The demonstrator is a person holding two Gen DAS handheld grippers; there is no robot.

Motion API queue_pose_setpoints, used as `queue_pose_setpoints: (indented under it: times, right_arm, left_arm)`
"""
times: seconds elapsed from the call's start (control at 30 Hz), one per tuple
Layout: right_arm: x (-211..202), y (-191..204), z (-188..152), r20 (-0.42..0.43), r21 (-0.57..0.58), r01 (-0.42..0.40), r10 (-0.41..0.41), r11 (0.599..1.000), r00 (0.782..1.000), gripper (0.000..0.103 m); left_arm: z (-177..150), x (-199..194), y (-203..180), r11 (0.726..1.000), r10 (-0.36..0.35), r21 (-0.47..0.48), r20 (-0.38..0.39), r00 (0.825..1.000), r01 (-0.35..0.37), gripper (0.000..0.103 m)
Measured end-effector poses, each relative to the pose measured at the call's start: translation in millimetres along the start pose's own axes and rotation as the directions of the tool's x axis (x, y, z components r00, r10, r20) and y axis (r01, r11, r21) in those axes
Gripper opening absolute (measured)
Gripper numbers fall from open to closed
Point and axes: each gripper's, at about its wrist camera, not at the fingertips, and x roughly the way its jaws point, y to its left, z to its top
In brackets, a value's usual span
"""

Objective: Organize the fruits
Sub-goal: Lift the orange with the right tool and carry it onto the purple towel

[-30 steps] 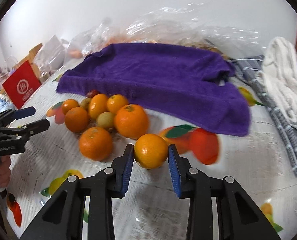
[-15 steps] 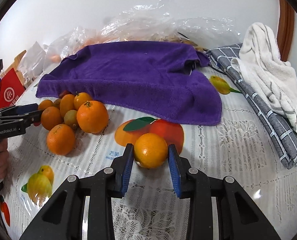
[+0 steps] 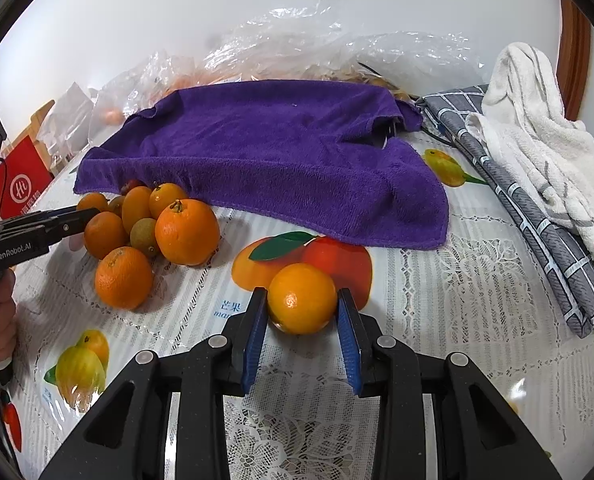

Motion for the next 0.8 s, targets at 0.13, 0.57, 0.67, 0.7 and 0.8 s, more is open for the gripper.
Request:
queue_pose_setpoints:
  times: [0.13,0.57,0.67,0.7,0.8]
  right_arm:
    - [-1.8,-1.1,-0.5,0.009,0.009,-0.002,0.002,1.000,1.000,0.034]
    - [-7.8,-14.8,3.8,0.031,0.086,-0.062,0.060,0.994,0.998,0.034]
    - [-11.5,-18.5,10.5,0.033,0.110,-0.065,0.062,0.992,0.998,0.034]
    - [-14.9,-18.6,14.4,0.041,0.111,-0.063,0.059,0.992,0.997,0.034]
    - [-28.0,-15.8,31.0,0.076,0.101,-0.050,0.042,0.994,0.996,0.034]
  left_arm:
    - [2.1,-7.3,4.7,0.999,-0.005,-0.032,0.041,0.999,0.006,0.030]
    - [9.5,-29.5,10.1,0.997,-0.034,-0.068,0.124,0.992,0.042,0.030]
    - [15.3,-34.8,12.0,0.995,-0.034,-0.092,0.110,0.993,0.044,0.030]
    - [19.0,-38.0,12.4,0.994,-0.035,-0.095,0.108,0.994,0.045,0.030]
    - [33.8,-48.0,11.8,0.996,-0.015,-0.084,0.107,0.994,0.024,0.030]
